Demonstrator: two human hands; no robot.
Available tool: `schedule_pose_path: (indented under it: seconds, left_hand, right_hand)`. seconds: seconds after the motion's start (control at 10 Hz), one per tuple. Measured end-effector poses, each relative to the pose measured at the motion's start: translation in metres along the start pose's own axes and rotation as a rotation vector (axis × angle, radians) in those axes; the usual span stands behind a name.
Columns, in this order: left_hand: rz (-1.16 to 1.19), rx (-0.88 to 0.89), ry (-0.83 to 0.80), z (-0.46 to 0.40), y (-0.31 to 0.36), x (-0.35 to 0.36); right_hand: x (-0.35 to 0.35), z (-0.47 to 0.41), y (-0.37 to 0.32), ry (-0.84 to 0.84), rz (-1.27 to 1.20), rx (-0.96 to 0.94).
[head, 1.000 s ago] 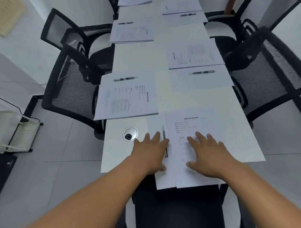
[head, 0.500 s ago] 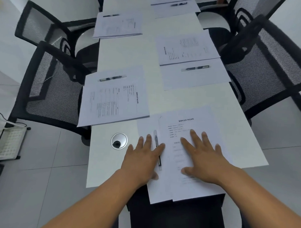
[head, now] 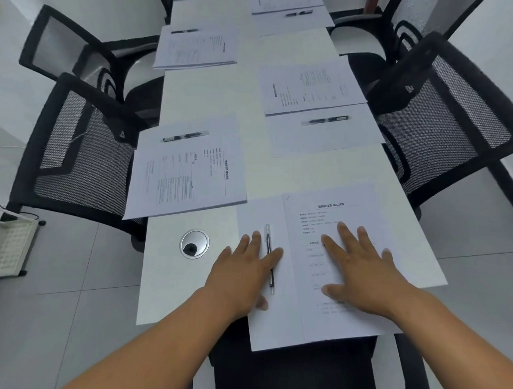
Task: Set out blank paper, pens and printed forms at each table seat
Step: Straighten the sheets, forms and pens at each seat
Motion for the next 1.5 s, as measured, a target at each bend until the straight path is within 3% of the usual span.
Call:
schedule_pose_path:
  seconds: [1.5]
  left_hand:
    - [0.013,-0.018,-0.004,-0.007,-0.001,-0.010]
  right_hand:
    - [0.002,-0.003,-0.003,-0.030,0.005,0.007]
Point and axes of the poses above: each hand's wrist, its own z-axis away from the middle knuckle, its own x-axis out of the palm, y = z × x, the point moved 8 cm from there along -z, towards the middle knuckle, and after that the axes turned 2 degrees about z, right-handed, at the moved point
